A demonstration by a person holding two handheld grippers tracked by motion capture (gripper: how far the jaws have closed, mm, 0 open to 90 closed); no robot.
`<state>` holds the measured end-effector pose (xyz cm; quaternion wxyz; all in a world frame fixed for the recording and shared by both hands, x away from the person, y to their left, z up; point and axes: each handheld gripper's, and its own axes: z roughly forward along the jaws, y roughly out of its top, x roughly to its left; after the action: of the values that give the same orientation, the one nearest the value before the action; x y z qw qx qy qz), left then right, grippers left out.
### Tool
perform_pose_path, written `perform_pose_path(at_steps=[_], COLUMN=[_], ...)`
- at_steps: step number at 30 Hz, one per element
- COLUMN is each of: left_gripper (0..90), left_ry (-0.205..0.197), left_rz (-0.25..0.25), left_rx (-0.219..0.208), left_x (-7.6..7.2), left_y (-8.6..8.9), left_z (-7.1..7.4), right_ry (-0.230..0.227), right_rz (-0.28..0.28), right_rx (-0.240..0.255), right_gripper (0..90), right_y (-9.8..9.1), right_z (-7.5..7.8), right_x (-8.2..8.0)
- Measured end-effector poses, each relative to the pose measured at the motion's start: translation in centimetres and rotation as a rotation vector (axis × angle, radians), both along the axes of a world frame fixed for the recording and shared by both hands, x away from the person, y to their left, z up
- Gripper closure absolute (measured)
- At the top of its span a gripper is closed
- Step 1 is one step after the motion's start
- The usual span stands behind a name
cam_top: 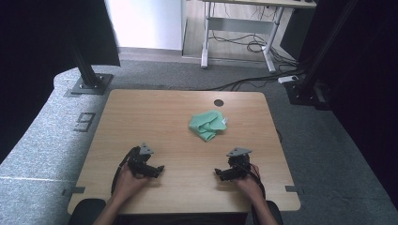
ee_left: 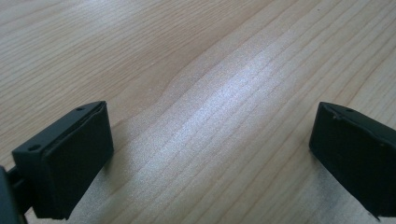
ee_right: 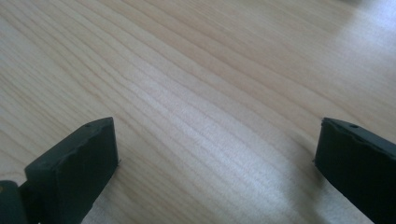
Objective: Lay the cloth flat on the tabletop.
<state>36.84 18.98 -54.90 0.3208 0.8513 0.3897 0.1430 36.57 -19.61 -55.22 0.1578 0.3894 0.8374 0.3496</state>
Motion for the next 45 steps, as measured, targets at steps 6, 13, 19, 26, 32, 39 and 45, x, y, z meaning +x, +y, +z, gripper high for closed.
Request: perform_pose_path(at_steps=[6, 13, 19, 26, 32, 39, 45], left_gripper=[0.0, 0.0, 0.0, 0.0, 0.0, 0.0, 0.0], left_ry=[0.000, 0.000, 0.000, 0.000, 0.000, 0.000, 0.000], left_rz=[0.000, 0.000, 0.001, 0.001, 0.001, 0.001, 0.003], left_rx=[0.000, 0.000, 0.000, 0.000, 0.000, 0.000, -0.002], left_x=[0.0, 0.0, 0.0, 0.0, 0.0, 0.0, 0.0], left_y=[0.0, 0.0, 0.0, 0.0, 0.0, 0.0, 0.0], left_z=[0.0, 0.0, 0.0, 0.0, 0.0, 0.0, 0.0], right_ry=[-0.010, -0.018, 0.016, 0.024, 0.021, 0.025, 0.019], right_rz=[0.010, 0.019, 0.028, 0.039, 0.055, 0.037, 0.030], right_rx=[0.003, 0.016, 0.032, 0.043, 0.044, 0.056, 0.052], right_gripper=[0.0, 0.0, 0.0, 0.0, 0.0, 13.9, 27.4], right_y=[0.2, 0.4, 0.9, 1.8, 2.6, 3.3, 4.0], right_z=[0.8, 1.5, 2.1, 2.5, 2.7, 3.1, 3.5], right_x=[0.5, 1.1, 2.0, 3.2, 4.4, 5.9, 7.4])
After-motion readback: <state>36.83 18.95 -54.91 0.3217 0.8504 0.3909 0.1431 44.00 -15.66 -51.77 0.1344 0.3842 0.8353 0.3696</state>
